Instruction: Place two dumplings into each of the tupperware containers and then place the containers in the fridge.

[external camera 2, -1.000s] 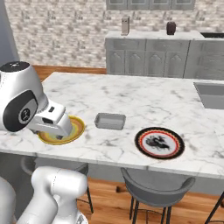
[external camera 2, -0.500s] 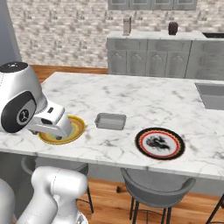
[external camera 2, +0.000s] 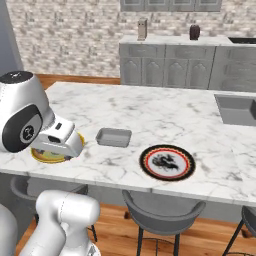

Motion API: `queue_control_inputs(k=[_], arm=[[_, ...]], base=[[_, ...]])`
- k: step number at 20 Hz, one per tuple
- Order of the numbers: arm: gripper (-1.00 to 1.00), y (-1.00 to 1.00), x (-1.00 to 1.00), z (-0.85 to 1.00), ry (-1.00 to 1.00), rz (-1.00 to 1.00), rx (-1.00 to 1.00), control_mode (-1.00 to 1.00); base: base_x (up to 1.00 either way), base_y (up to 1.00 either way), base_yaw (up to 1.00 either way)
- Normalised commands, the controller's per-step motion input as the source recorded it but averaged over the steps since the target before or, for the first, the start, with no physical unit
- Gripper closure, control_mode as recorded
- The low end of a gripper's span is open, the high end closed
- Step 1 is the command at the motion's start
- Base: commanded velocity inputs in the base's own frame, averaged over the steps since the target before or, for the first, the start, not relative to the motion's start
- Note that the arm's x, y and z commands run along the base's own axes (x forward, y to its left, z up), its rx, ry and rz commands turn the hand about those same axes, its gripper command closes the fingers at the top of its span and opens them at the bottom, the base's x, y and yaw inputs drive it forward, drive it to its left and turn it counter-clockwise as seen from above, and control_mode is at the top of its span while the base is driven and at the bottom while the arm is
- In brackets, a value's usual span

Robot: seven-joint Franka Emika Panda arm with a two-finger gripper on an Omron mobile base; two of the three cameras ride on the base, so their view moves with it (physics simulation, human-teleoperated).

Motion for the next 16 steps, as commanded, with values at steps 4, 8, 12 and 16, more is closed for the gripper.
queue_control_inputs(k=[4, 8, 12, 16], arm=[[-1.00, 0.00, 0.00, 0.00, 0.00, 0.00, 0.00, 1.00], [-1.00, 0.02, 0.25, -0.05, 0.00, 0.00, 0.00, -1.00], [-1.00, 0.48, 1.00, -0.43, 0.00, 0.04, 0.00, -1.00], [-1.00, 0.90, 0.82, -0.67, 0.00, 0.12, 0.00, -1.00]], base=[[0.75, 0.00, 0.00], [0.66, 0.00, 0.00], [0.00, 0.00, 0.00], [0.00, 0.00, 0.00]])
